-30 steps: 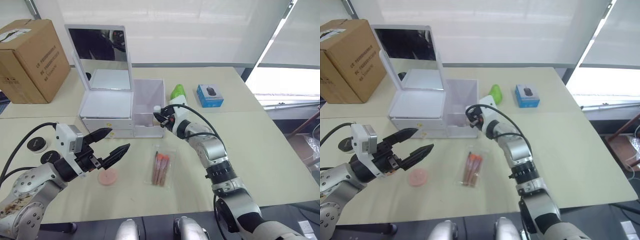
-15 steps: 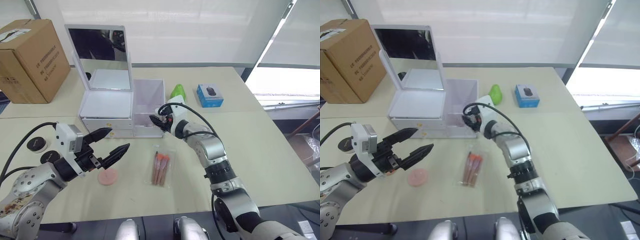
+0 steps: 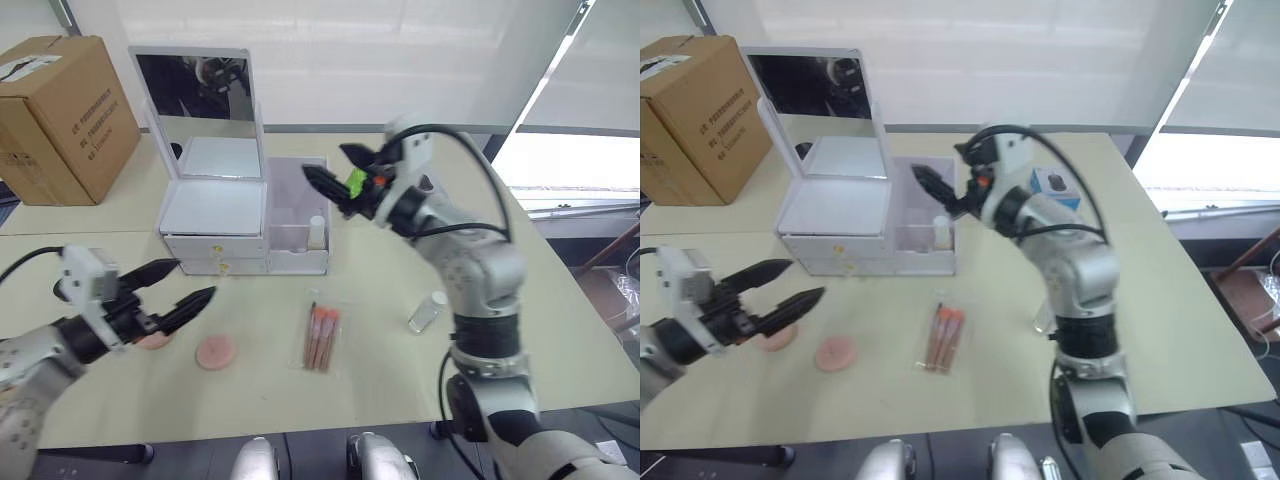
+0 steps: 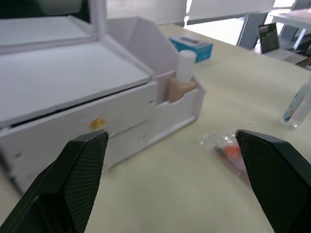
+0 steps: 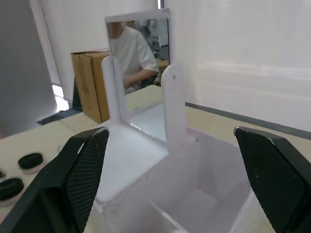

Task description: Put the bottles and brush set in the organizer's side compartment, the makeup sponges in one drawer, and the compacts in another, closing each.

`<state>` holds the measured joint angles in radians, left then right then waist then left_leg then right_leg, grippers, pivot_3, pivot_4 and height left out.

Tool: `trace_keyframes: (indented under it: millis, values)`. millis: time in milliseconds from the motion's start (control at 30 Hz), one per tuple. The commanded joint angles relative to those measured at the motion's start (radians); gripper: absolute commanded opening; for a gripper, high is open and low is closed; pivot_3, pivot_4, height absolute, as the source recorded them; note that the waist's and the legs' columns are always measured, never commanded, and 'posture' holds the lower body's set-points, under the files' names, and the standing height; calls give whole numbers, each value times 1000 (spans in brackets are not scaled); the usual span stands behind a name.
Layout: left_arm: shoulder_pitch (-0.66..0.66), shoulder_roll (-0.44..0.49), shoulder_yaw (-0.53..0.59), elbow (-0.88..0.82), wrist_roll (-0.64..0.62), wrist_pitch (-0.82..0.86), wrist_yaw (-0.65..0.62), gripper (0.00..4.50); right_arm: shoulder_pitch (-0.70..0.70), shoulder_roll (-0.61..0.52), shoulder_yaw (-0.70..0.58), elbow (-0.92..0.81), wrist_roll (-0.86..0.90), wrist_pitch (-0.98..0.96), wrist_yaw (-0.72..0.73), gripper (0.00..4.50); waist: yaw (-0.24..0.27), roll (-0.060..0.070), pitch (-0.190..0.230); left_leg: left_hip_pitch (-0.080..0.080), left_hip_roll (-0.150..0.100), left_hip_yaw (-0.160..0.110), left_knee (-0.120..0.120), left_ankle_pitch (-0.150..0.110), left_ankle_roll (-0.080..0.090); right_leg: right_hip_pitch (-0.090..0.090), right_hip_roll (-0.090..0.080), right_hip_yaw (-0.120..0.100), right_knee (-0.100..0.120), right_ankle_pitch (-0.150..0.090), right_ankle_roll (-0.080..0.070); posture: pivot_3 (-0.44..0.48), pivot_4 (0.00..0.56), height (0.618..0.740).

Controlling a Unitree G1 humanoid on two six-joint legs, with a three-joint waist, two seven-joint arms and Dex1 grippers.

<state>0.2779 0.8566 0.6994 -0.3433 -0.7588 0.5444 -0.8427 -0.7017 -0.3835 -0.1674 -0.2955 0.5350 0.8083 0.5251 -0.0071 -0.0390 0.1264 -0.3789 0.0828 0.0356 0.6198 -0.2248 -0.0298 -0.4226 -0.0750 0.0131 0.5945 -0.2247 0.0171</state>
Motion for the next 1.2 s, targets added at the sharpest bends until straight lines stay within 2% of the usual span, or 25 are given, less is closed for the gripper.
trace_keyframes:
  millis: [33,133,300,500,700,900,967,1100,1200]
  values:
    - [42,54,145,162,72,-79,-95,4500,152,-191,-156,-48,49,-1,129,4475,4,-1,0,0,0,2,-1,0,0,0,-2,-1,-1,0,0,0,150,733]
    - [68,103,234,337,132,-144,-151,4500,401,-385,-309,11,6,-117,290,4475,18,-4,1,-1,-1,6,-5,-2,-3,-1,-5,-1,-3,-1,1,0,150,733]
    - [75,188,263,710,259,-328,-225,4500,715,-486,-501,197,-37,-325,478,4475,17,-2,2,5,-3,13,-10,-5,-9,-2,-11,-2,-2,-2,1,0,150,733]
    - [-8,230,209,980,343,-485,-210,4500,846,-473,-546,329,-67,-471,514,4475,9,-4,3,9,-2,15,-12,-8,-13,-1,-16,-8,-2,-2,2,0,150,733]
    - [-98,233,155,1057,357,-542,-210,4500,894,-426,-546,299,-62,-519,489,4475,14,-5,3,9,0,16,-12,-8,-14,-1,-18,-13,-1,-2,2,0,150,733]
    - [-125,197,138,989,330,-525,-222,4500,891,-423,-543,228,-35,-492,459,4475,17,-5,3,9,0,18,-12,-8,-14,-1,-19,-14,-1,-2,2,0,150,733]
    - [-121,144,121,850,279,-466,-232,4500,887,-421,-546,174,-5,-455,437,4475,19,-5,3,9,1,18,-12,-8,-14,-1,-19,-14,-1,-2,2,0,150,733]
    - [-77,12,41,443,184,-323,-169,4500,853,-394,-552,-21,150,-289,324,4475,22,-5,3,8,1,21,-12,-8,-14,0,-20,-14,-1,-1,3,0,150,733]
    - [-73,-38,-7,236,109,-223,-137,4500,830,-379,-507,-162,233,-190,231,4475,22,-9,2,7,1,19,-11,-8,-14,1,-18,-13,0,0,5,0,150,733]
